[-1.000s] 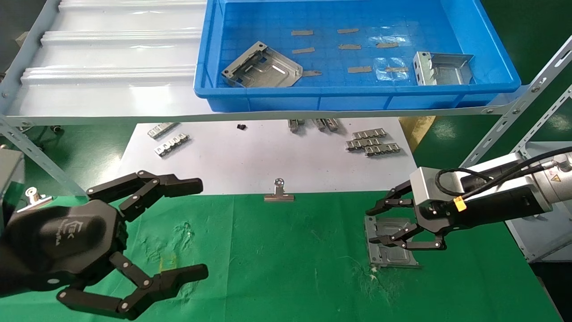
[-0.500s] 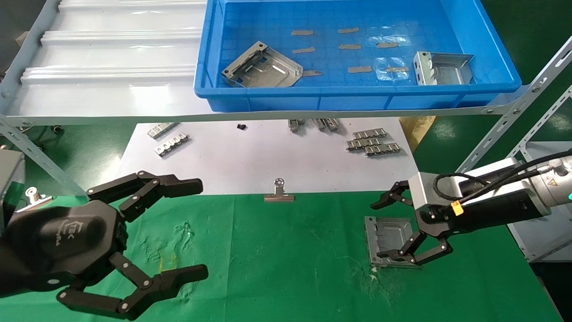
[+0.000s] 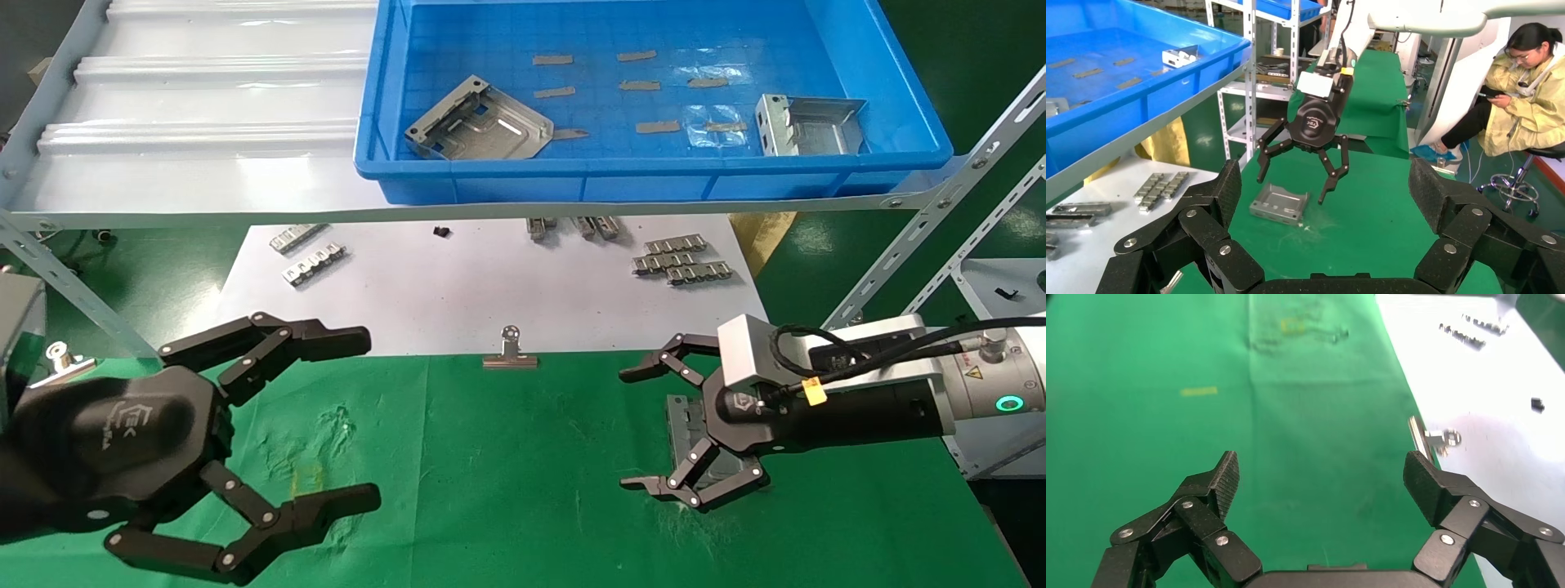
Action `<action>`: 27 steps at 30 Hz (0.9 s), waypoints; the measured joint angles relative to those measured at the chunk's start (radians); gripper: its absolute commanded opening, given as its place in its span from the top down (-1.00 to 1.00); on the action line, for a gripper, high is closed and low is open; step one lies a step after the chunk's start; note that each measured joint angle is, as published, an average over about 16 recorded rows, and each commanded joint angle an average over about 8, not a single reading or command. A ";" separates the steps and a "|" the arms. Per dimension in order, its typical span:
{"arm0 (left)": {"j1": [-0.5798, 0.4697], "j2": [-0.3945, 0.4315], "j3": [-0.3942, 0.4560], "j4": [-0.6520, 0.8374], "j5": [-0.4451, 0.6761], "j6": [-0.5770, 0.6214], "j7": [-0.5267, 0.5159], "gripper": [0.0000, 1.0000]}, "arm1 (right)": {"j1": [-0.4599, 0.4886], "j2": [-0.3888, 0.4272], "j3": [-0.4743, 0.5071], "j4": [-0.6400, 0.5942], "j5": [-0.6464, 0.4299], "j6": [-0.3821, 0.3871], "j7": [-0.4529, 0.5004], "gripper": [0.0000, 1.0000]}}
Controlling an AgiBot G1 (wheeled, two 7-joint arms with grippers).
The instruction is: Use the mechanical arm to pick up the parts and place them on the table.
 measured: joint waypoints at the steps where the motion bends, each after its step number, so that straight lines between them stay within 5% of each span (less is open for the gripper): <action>1: 0.000 0.000 0.000 0.000 0.000 0.000 0.000 -1.00 | -0.014 0.006 0.016 0.017 0.006 0.002 0.011 -1.00; 27: 0.000 0.000 0.000 0.000 0.000 0.000 0.000 -1.00 | -0.371 0.157 0.437 0.470 0.176 0.048 0.302 -1.00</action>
